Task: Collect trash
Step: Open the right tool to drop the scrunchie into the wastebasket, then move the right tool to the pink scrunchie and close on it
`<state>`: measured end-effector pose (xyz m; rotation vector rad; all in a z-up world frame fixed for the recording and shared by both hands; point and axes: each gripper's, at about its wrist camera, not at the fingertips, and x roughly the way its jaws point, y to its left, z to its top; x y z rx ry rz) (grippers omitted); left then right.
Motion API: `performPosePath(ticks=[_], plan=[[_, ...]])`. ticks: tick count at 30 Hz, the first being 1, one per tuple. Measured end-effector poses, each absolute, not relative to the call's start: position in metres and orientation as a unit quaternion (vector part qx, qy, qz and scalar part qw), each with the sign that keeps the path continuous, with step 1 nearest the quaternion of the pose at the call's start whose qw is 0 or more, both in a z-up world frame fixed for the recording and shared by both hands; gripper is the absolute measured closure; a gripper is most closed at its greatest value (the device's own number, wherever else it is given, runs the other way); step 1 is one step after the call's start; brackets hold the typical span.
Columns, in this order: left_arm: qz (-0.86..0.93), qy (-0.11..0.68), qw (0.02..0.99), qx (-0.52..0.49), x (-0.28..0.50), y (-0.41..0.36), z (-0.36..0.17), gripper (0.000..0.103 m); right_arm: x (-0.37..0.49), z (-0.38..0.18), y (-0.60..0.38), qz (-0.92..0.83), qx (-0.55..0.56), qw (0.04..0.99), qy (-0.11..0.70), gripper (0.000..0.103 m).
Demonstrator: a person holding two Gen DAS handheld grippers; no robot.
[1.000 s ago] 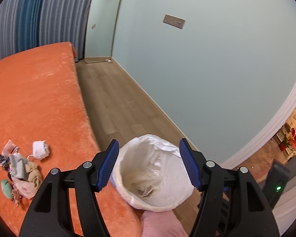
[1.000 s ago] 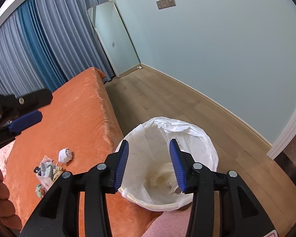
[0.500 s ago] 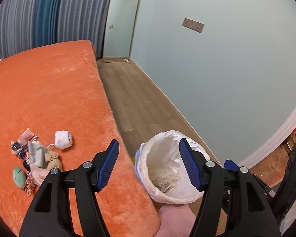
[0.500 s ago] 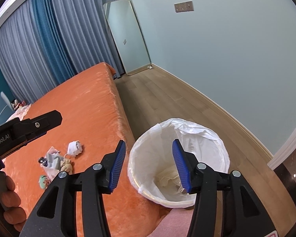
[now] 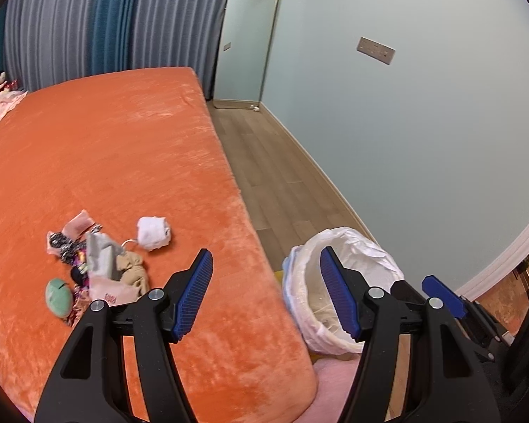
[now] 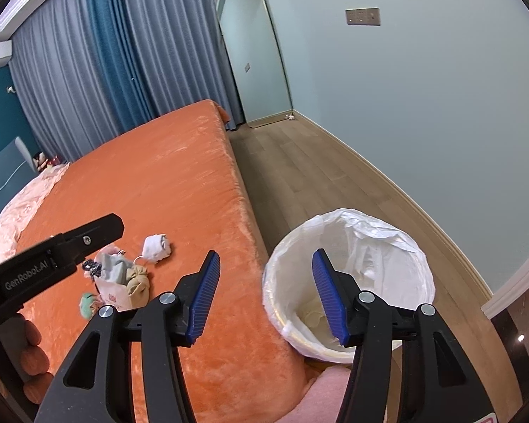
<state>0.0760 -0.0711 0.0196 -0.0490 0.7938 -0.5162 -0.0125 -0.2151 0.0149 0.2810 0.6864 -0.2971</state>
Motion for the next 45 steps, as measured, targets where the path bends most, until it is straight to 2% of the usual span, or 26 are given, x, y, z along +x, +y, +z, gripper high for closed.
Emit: performPosePath(ticks=[21, 37, 45], plan=[[-0.167, 0.411, 0.896, -0.029, 0.088, 0.011, -0.018, 0.042, 0.01, 0.006, -0.158, -0.097, 0.099, 0.922, 0.361, 0.048], [-0.076, 0.458, 0.885, -0.034, 0.109, 0.106, -0.079, 0.043, 0.053, -0.03, -0.082, -0.024, 0.08, 0.907, 0.412, 0.048], [-0.072, 0.489, 0.869, -0.029, 0.124, 0.128, -0.12, 0.043, 0.081, -0.058, -0.05, 0.005, 0.071, 0.894, 0.442, 0.048]])
